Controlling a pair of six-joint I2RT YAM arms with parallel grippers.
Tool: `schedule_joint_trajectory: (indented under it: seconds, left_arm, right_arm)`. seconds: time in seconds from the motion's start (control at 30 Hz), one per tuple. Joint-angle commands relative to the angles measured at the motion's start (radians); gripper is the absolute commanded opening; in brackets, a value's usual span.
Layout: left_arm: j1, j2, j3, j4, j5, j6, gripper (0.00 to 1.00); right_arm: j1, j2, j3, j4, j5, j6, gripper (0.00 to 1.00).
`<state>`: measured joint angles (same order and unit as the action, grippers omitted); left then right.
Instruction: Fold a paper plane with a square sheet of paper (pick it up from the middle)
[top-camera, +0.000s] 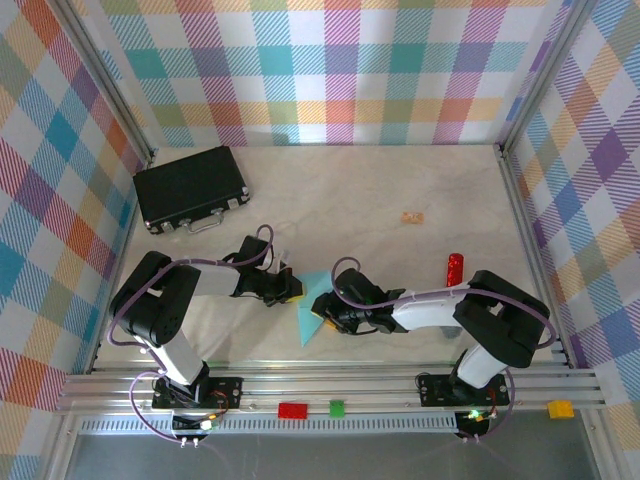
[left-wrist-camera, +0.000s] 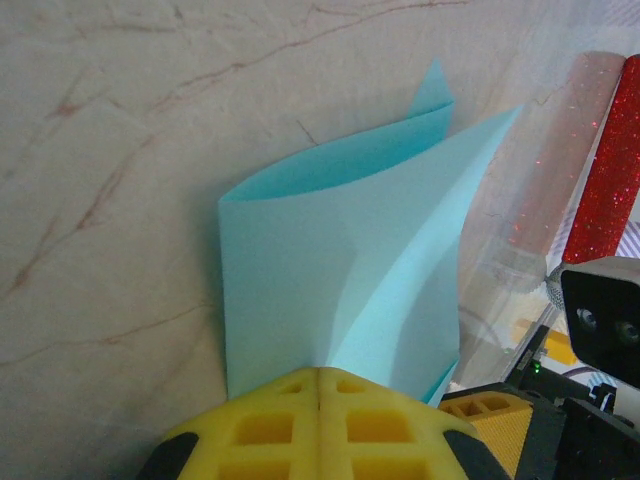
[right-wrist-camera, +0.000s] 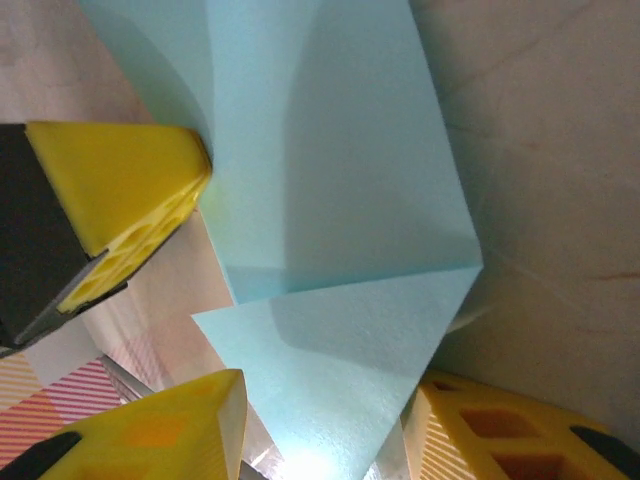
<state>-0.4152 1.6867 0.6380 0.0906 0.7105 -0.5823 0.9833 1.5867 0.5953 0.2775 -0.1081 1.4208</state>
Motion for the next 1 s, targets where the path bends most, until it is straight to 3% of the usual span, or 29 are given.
schedule_joint_trajectory:
  seconds: [0.0, 0.1, 0.27, 0.57, 0.77, 0.97]
  left_arm:
    - [0.013, 0.01, -0.029, -0.067, -0.039, 0.01, 0.0]
    - [0.013, 0.009, -0.027, -0.063, -0.038, 0.007, 0.0]
    - [0.013, 0.006, -0.027, -0.062, -0.033, 0.006, 0.0]
    - [0.013, 0.001, -0.026, -0.049, -0.025, -0.006, 0.0]
    - [0.013, -0.009, -0.026, -0.046, -0.016, -0.009, 0.0]
    - [0.013, -0.038, -0.016, -0.06, -0.007, -0.013, 0.0]
  right_arm:
    - [0.0, -0.002, 0.035, 0.026, 0.037, -0.044, 0.46]
    - [-0.014, -0.004, 0.038, 0.021, 0.048, -0.073, 0.48]
    - [-0.082, 0.024, 0.033, 0.13, -0.066, -0.172, 0.48]
    - [-0.166, 0.071, 0.088, 0.071, -0.168, -0.296, 0.47]
    - [-0.228, 0.109, 0.12, 0.037, -0.273, -0.384, 0.38]
    - [-0.243, 0.124, 0.157, -0.055, -0.311, -0.475, 0.21]
